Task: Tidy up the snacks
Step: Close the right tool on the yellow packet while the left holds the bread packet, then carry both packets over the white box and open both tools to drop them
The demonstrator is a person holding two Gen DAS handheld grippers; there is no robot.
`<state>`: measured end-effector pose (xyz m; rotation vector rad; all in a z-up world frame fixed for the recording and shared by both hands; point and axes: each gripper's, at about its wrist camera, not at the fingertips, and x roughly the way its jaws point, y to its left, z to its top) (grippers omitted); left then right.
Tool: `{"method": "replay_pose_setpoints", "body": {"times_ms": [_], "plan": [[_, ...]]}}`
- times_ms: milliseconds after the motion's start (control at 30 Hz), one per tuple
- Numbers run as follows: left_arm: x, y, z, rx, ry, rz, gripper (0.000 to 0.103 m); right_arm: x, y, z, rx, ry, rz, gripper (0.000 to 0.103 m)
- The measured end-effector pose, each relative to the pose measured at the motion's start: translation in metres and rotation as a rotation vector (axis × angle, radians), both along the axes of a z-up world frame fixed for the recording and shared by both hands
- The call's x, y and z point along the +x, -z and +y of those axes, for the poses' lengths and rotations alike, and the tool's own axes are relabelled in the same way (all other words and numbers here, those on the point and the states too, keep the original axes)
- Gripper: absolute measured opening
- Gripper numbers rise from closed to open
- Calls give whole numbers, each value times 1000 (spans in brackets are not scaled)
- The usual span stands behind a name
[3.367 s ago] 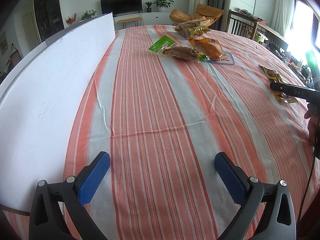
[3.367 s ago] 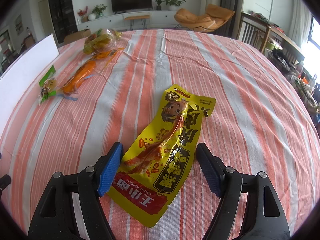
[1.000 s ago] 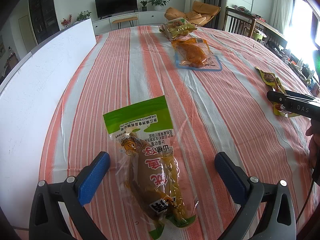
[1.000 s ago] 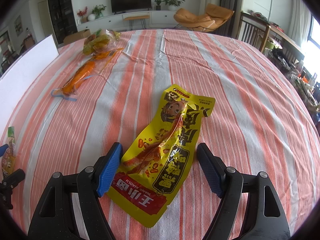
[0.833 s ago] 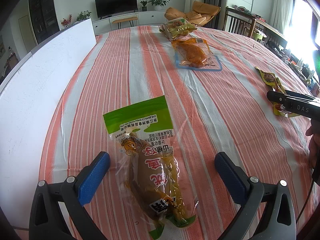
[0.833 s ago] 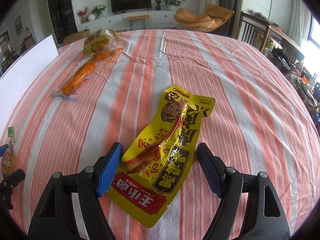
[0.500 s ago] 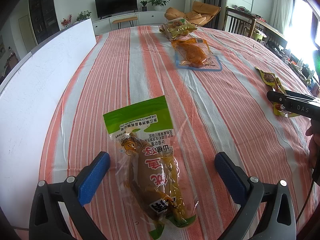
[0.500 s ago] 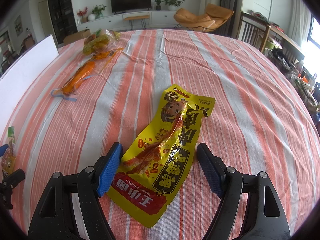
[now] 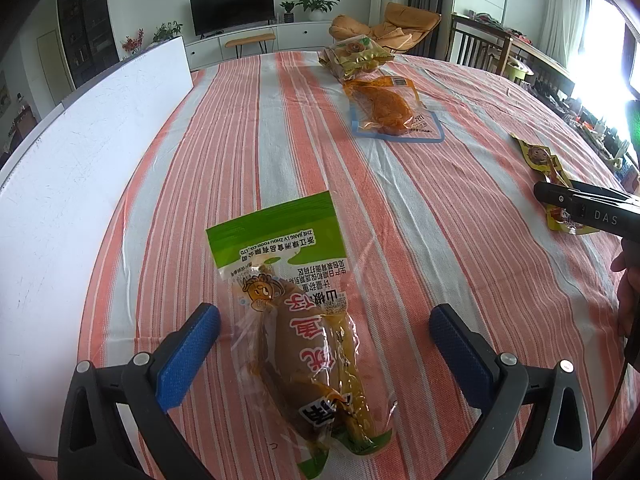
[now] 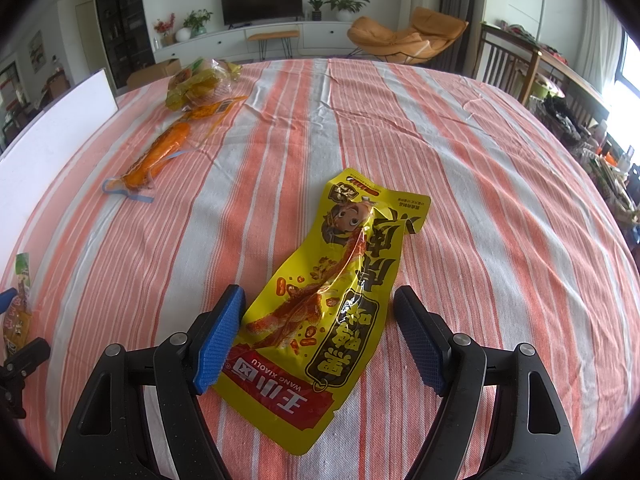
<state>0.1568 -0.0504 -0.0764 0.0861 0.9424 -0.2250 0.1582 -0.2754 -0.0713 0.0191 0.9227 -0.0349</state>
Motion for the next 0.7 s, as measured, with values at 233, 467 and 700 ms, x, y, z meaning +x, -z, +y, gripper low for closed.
{"method": "replay_pose_setpoints", "body": {"times_ms": [233,467,700], "plan": [[-4,-2,2,9,12,10,103,-1,1,-4,9,17,6,85],[-24,-13,8,-7,65,-5,58,30,-9,-19,92,17,269,86],[-34,-19,49,-301,49,38,52,42,-23,-17,100,85,344,46]]}}
